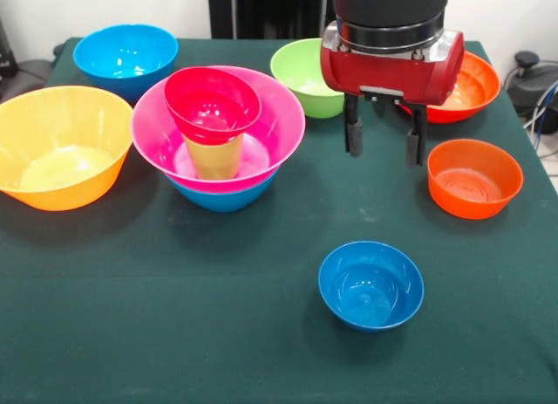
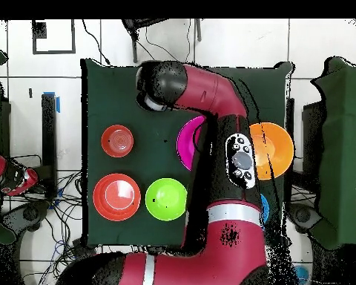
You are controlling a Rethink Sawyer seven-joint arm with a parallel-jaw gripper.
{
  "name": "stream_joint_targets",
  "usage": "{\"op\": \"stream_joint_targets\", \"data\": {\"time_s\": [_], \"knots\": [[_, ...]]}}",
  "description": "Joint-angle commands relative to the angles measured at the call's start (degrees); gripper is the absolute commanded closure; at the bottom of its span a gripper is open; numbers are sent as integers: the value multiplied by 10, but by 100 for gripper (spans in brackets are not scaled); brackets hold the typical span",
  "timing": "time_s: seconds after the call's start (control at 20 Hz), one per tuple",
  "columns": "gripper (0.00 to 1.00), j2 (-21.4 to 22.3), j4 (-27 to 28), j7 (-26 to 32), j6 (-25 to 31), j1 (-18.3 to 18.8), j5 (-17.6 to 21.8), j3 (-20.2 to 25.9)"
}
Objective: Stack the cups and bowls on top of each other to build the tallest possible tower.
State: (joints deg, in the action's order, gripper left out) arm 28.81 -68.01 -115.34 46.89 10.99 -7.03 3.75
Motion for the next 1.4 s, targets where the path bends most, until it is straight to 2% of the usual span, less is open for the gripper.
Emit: {"op": "stream_joint_targets", "data": {"time_s": [0.05, 0.15, 0.35, 0.55, 0.85, 1.1, 1.4], "knots": [[0, -28, -82, -113, 53, -22, -20, 10], [0, -34, -76, -113, 80, -26, -26, 8], [0, -51, -69, -127, 97, -38, -30, -6], [0, -27, -94, -147, 111, -58, -31, -31], [0, 19, -150, -155, 78, -83, -35, -61], [0, 17, -147, -174, 89, -114, -20, -99], [0, 0, -140, -216, 49, -138, -38, -125]]}}
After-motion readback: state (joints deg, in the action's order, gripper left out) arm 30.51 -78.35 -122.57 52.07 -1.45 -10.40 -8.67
